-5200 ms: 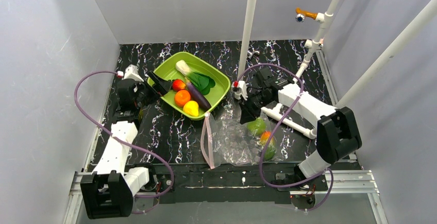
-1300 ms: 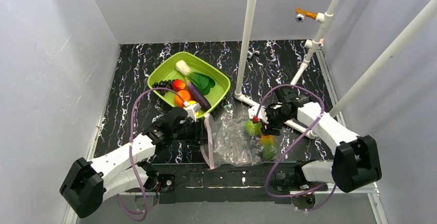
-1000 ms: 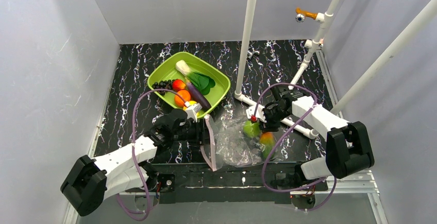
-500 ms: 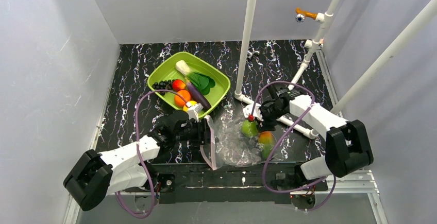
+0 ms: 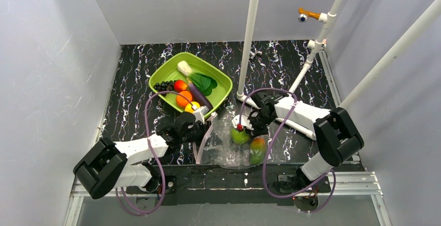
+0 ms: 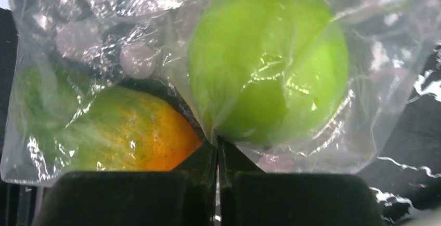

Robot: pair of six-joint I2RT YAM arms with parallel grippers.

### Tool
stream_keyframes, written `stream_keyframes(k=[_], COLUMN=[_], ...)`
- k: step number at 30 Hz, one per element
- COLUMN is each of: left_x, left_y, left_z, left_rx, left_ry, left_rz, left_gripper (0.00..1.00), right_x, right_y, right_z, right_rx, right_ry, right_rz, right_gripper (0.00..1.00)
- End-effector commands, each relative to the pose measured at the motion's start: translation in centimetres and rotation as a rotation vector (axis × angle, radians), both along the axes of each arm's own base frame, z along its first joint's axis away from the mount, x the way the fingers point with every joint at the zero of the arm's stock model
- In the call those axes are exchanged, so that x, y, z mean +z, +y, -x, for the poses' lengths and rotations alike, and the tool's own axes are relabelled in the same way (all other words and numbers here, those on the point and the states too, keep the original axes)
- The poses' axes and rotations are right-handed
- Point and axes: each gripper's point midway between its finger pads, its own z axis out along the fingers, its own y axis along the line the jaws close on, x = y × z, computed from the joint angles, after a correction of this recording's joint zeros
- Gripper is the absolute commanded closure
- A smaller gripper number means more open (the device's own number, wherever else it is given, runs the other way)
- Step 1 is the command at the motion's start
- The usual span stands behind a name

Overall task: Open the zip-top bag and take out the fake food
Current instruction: Pick up the fake fruit from the zipper food storage bag.

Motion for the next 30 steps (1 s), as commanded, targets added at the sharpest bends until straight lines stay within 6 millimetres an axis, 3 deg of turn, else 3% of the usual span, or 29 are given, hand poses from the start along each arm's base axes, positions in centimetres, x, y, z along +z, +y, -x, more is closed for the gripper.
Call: stream_keyframes(k=[1,4,7,13,19,23,30], left_x=[0.0,-0.2,-0.2,-0.3,1.6,3.5,6.3], left_y=[-0.5,-0.6,-0.9,-1.6,-2.4,-4.1,-6.1], left_z=[-0.1,-0.1,-0.2,0.0,0.0,0.5,0.8], left_rx=[-0.007,-0.012,-0.018,-0.039,-0.062,-0.142,-0.229], left_ry=[-0.026,-0.027,-0.033,-0.037,-0.086,-0.1,-0.129], left_rz=[0.017,0.016,0.016,0.019,0.102,0.212,0.366], left_gripper=[0.68,0.6,0.53,0.52,0.49,0.48,0.48], right_x=[1.5,2.6,3.2,4.9,6.8,5.4,4.0], right_y=[2.0,2.8,3.0,2.7,2.6,2.8,3.9], right_z=[0.7,0.5,0.2,-0.8,0.0,-0.6,-1.6], right_rx=[-0.014,-0.044,-0.058,-0.068,-0.014,-0.026,-0.077], right_ry=[0.061,0.083,0.061,-0.013,-0.049,-0.024,0.039], right_rz=[-0.033,-0.063,-0.081,-0.09,-0.157,-0.122,-0.095], right_gripper=[0.99,0.98,0.81,0.66,0.42,0.41,0.52])
